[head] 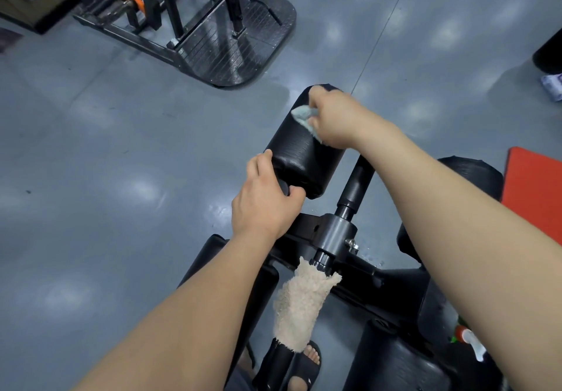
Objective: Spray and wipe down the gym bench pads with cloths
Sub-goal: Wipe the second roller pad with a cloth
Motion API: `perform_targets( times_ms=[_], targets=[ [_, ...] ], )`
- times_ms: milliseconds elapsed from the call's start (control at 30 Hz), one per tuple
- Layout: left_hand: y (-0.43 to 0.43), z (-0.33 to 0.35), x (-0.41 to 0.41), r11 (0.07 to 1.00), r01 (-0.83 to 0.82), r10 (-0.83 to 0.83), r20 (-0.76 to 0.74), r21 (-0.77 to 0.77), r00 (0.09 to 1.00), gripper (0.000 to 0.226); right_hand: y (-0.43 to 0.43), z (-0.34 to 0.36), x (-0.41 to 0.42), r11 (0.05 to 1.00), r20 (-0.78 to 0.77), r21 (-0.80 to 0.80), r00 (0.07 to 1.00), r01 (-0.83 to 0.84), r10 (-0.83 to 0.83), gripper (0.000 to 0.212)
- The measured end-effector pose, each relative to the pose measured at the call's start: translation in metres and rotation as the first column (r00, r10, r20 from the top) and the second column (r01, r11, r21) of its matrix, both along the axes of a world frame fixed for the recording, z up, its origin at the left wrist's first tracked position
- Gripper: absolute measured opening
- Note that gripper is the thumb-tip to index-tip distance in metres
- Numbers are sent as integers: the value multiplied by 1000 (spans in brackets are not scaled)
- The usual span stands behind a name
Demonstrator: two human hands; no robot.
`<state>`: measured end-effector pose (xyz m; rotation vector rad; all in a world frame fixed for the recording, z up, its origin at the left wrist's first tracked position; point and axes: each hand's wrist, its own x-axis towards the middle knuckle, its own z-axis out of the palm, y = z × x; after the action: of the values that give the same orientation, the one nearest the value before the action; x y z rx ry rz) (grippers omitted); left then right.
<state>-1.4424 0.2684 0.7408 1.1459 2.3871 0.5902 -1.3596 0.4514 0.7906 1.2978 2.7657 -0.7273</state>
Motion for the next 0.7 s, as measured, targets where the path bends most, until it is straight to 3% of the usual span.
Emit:
perform_targets(
  times_ms=[133, 267, 500, 700],
  targets=[
    [0, 0, 0, 1000, 2, -2, 5, 10, 1000, 72, 32, 2, -7, 985, -41, 51, 985, 167, -165, 25],
    [-2, 1, 0, 1000, 6, -7, 5, 22, 1000, 70, 55, 3, -17, 970, -26, 80, 974, 228, -227, 26],
    [-2, 0, -1, 1000, 14, -14, -10, 24, 1000, 65, 46, -4, -15, 991, 113, 133, 994, -15, 0, 25],
    [-2, 1, -1, 1000, 19, -19, -10, 14, 1000, 67, 3, -5, -10, 987, 66, 104, 991, -121, 114, 9]
  ],
)
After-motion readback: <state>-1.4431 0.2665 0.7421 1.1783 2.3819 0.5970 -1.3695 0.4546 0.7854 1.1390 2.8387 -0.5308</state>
